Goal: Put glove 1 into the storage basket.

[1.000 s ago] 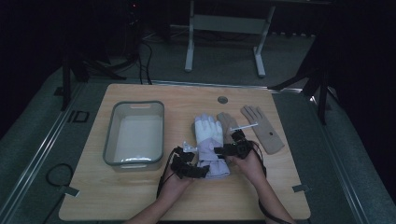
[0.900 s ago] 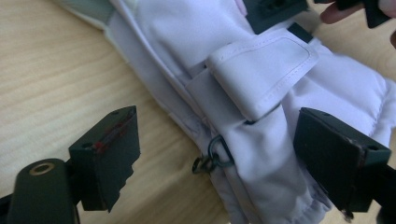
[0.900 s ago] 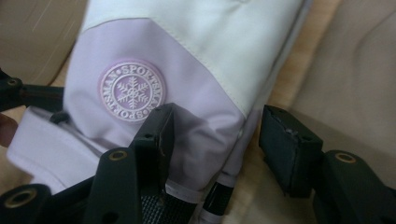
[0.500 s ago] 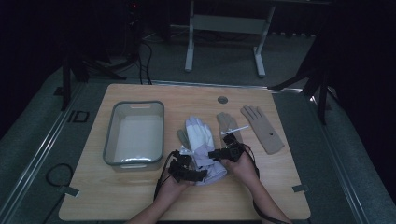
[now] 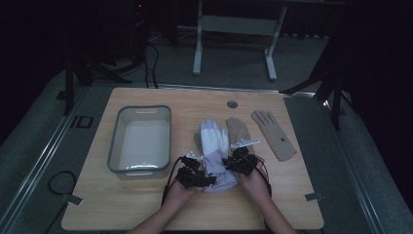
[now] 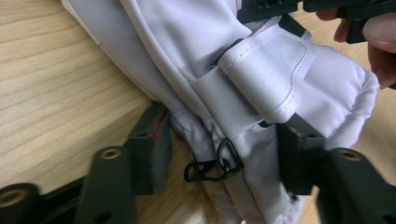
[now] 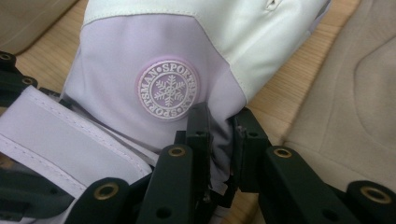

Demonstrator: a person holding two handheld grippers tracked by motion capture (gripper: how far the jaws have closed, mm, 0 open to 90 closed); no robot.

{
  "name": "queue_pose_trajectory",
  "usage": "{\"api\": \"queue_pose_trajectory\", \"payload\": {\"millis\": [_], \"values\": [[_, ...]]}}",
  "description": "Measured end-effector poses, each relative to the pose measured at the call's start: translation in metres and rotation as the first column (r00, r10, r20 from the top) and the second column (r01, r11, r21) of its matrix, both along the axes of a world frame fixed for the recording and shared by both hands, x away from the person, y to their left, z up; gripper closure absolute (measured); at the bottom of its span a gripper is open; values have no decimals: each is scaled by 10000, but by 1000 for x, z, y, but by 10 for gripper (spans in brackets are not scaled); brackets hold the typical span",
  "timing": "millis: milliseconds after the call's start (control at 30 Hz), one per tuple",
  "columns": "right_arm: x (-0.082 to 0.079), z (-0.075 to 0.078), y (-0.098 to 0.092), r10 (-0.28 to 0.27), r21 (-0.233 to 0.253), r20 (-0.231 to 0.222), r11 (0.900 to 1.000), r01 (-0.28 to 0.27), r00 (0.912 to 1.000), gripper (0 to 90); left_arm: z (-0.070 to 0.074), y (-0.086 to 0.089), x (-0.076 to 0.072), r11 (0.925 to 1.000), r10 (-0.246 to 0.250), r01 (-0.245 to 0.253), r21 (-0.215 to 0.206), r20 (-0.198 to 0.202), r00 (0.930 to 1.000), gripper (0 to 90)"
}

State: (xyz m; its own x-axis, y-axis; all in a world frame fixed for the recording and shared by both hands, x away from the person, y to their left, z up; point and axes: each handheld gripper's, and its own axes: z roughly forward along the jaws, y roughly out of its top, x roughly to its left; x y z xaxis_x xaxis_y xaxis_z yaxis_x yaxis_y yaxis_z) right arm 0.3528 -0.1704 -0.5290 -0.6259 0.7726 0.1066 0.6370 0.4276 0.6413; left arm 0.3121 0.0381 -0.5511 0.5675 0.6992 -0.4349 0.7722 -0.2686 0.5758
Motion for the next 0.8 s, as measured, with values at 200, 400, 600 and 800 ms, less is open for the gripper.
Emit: {"api": "queue_pose_trajectory", "payload": {"millis": [200, 400, 600, 800], "values": [[-4, 4, 3, -115, -226, 373, 9997, 123, 9992, 804, 5, -3, -1, 9995, -307, 301, 137, 474, 9984, 673], [-7, 19, 2, -178, -221, 722, 9996, 194, 9972, 807, 18, -4, 0, 9984, -521, 503, 257, 735, 9959, 725], [-6, 39, -2, -351, 211, 952, 9992, 332, 9948, 806, 41, -2, 6, 9974, -686, 663, 268, 958, 9930, 726], [-3, 55, 3, -413, 470, 1171, 9982, 360, 9923, 805, 62, 6, 12, 9942, -928, 863, 635, 1083, 9898, 727]]}}
